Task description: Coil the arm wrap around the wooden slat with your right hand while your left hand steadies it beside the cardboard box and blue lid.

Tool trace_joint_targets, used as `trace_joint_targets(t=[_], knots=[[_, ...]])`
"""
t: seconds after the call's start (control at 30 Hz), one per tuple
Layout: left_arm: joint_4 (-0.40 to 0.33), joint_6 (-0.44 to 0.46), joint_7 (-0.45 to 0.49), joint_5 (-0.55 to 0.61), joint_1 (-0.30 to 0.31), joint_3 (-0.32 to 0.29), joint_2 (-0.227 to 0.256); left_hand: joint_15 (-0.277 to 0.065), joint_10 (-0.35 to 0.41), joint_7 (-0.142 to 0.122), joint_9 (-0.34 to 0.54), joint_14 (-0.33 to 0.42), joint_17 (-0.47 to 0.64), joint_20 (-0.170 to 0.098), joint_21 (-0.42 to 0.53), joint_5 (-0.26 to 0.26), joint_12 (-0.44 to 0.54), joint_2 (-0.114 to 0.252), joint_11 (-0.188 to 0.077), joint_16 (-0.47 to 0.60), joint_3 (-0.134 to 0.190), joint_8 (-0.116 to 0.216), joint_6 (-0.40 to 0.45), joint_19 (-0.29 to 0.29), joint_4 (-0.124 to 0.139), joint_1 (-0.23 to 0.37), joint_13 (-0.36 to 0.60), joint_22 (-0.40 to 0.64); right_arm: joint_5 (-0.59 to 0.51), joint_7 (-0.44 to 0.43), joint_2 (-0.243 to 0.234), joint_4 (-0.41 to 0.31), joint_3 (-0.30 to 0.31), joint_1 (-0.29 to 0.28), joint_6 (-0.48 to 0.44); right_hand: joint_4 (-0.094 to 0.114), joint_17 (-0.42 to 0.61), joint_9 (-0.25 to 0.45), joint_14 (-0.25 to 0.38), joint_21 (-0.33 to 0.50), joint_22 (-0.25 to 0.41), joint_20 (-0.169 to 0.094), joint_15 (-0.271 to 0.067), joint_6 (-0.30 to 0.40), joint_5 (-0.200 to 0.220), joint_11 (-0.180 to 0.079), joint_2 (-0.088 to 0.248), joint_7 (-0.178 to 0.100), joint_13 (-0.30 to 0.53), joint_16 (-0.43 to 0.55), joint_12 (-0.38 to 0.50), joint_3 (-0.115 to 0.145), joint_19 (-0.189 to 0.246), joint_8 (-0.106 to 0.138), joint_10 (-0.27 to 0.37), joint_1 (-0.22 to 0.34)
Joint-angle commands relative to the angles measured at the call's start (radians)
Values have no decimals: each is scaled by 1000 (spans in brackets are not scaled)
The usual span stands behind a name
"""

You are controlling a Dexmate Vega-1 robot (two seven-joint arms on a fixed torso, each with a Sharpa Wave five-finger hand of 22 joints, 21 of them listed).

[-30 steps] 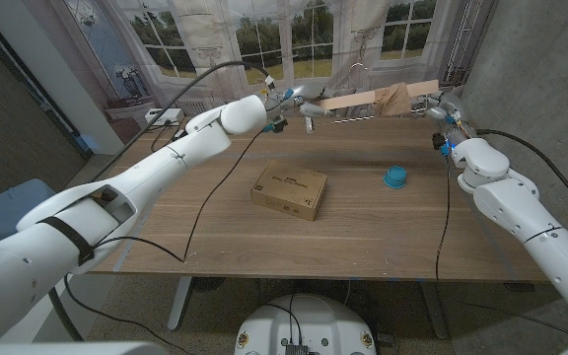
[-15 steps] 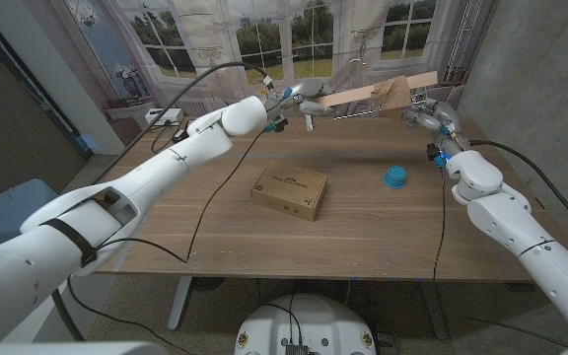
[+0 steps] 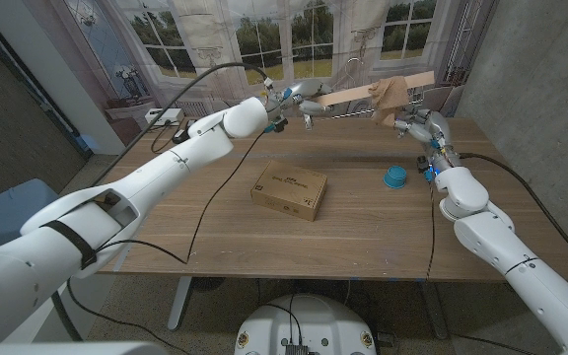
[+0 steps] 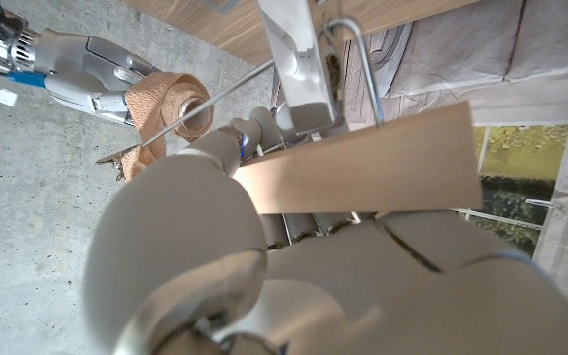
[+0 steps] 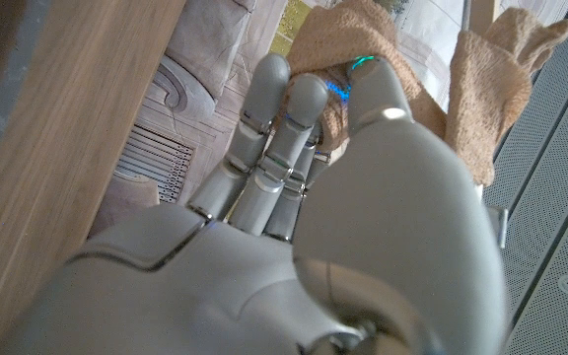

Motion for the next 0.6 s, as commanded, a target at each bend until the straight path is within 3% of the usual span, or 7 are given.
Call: trace_joint_targets(t=[0.03,0.2,0.47,0.6], knots=[[-8,11,13,27,-2,8,3,-59,81,-22,-2,6,2,-45,8,8,6,48,-74,-6,70,0,33,5,77,-20,530,1,-76,-59,21,-30,-23,-60,53,137,3,11,-5,6,2,-13,-4,259,-14,28,141,77,0,0,-4,153,-6,-2,22,119],[-19,15,21,31,2,4,6,-60,83,-22,0,10,2,-45,8,7,4,48,-75,-6,69,0,33,5,77,-20,530,1,-106,-64,-9,-56,-23,-77,23,137,5,10,-9,8,2,-5,-2,264,-12,29,138,74,5,-1,-2,159,-13,-4,25,113],[-32,17,17,24,7,-1,15,-59,81,-22,-1,11,2,-45,7,6,4,50,-72,-8,68,-1,34,5,76,-20,534,1,-193,-129,-114,-228,-4,-127,-249,134,8,9,-14,14,2,4,-1,275,-2,31,129,74,17,0,2,171,-20,-6,26,106],[-27,12,10,22,3,2,13,-58,83,-22,-2,12,2,-44,7,6,4,50,-73,-8,68,-2,32,5,76,-20,536,1,-202,-128,-137,-264,-4,-128,-313,133,8,12,-13,16,2,3,-2,275,2,34,127,75,18,1,1,176,-19,-5,26,105]])
